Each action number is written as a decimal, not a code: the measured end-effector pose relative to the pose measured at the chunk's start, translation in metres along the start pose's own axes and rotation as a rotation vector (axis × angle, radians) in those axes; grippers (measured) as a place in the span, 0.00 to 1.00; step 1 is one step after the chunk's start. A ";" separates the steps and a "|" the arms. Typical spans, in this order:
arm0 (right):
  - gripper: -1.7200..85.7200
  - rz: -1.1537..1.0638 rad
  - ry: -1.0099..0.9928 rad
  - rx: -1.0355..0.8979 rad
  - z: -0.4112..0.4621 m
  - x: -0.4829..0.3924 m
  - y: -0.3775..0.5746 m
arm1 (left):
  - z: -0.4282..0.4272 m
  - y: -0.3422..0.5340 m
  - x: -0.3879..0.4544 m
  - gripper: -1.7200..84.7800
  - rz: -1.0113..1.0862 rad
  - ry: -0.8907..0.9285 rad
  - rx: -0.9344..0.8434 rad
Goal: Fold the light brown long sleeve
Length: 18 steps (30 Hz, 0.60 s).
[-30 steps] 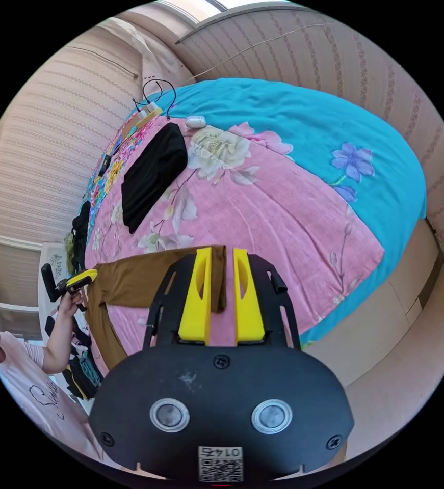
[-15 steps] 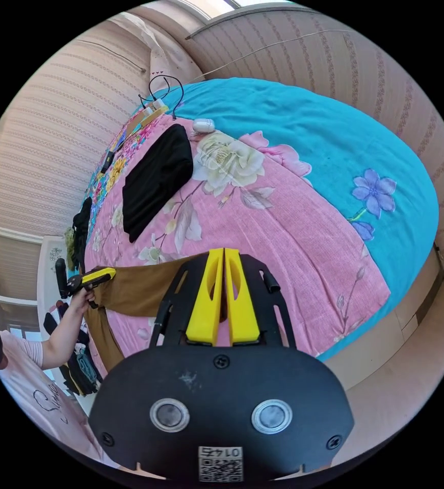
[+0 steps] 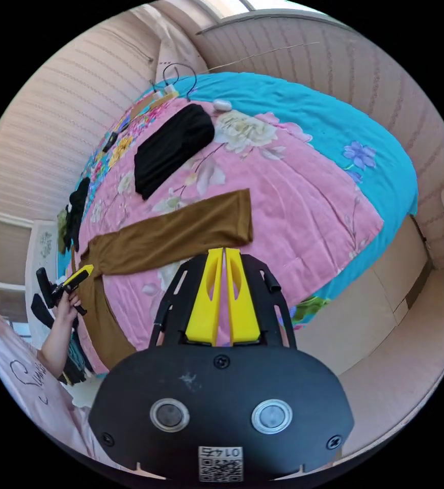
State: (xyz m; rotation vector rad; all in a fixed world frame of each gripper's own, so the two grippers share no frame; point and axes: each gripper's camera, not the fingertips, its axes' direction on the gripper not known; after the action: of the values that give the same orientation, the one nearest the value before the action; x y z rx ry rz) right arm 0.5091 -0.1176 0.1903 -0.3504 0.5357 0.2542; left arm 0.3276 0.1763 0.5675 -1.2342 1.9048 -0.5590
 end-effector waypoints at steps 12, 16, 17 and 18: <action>0.05 -0.915 -0.202 -0.302 0.135 -0.461 0.010 | -0.244 0.280 -0.116 0.03 -0.722 -0.210 0.261; 0.08 -1.122 -0.319 -0.357 0.185 -0.647 0.031 | -0.308 0.320 -0.143 0.06 -0.765 -0.135 0.384; 0.09 -1.154 -0.310 -0.345 0.200 -0.695 0.038 | -0.323 0.329 -0.139 0.06 -0.750 -0.124 0.403; 0.09 -1.159 -0.305 -0.338 0.208 -0.718 0.040 | -0.329 0.333 -0.136 0.06 -0.742 -0.123 0.410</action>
State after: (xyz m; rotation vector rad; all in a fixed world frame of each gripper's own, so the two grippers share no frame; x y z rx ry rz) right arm -0.0071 -0.1042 0.7327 -0.8727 -0.0724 -0.7258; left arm -0.0917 0.4259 0.5780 -1.6234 1.1054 -1.1565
